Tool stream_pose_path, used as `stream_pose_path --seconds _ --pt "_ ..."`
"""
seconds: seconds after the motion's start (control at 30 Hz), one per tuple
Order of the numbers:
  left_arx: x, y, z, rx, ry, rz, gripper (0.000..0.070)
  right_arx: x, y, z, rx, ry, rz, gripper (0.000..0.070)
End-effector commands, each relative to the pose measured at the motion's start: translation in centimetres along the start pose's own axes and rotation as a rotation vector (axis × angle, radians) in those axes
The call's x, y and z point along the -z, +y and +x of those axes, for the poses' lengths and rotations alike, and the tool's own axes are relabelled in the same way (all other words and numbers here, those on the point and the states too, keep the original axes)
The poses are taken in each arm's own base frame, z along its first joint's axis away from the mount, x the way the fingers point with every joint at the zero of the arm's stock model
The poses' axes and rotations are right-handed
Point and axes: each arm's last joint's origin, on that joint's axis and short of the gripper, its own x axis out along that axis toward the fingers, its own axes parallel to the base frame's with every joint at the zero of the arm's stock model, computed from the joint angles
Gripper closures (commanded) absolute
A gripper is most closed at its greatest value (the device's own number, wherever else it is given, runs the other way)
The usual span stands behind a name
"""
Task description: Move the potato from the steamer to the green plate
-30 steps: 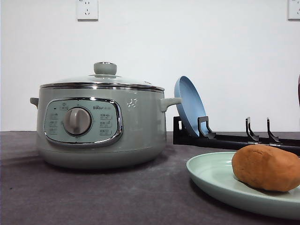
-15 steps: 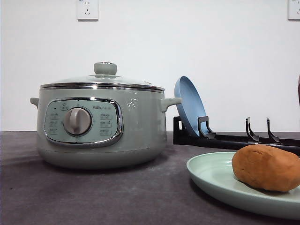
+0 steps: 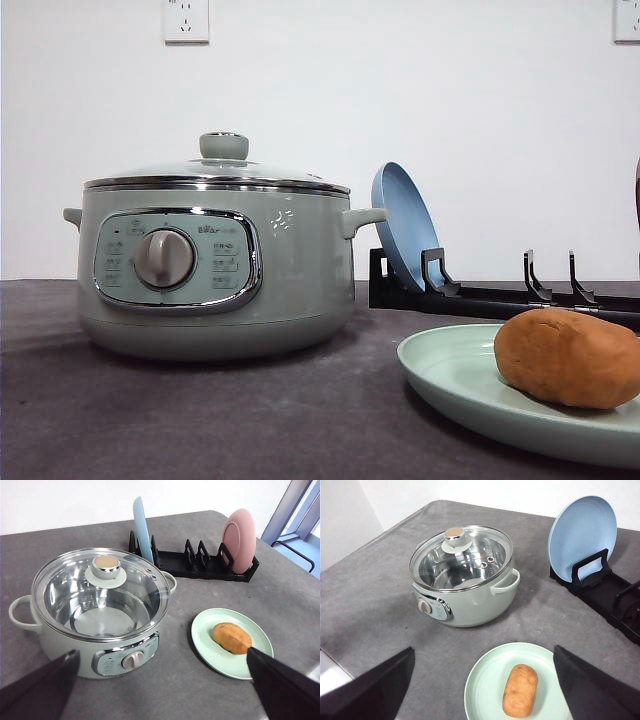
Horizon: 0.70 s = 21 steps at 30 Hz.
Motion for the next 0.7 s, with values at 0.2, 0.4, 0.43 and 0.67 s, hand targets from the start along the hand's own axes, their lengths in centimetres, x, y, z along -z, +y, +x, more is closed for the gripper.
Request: stream_pose_path --seconds 0.2,0.4,0.43,0.67 --pt "-0.17 -0.07 -0.05 0.01 -0.002 0.012 0.0684 -0.29 0.11 -0.28 -0.007 -0.014 -0.017 0.0685" --pt "-0.28 -0.08 -0.08 0.011 -0.015 0.017 0.0684 -0.29 0.11 -0.28 -0.007 -0.014 -0.017 0.0685" --pt "-0.27 -0.08 -0.08 0.011 -0.014 0.017 0.0684 -0.29 0.11 -0.28 -0.007 -0.014 -0.017 0.0685" --pt "-0.27 -0.08 -0.08 0.011 -0.014 0.017 0.0684 -0.29 0.11 -0.28 -0.007 -0.014 -0.017 0.0685"
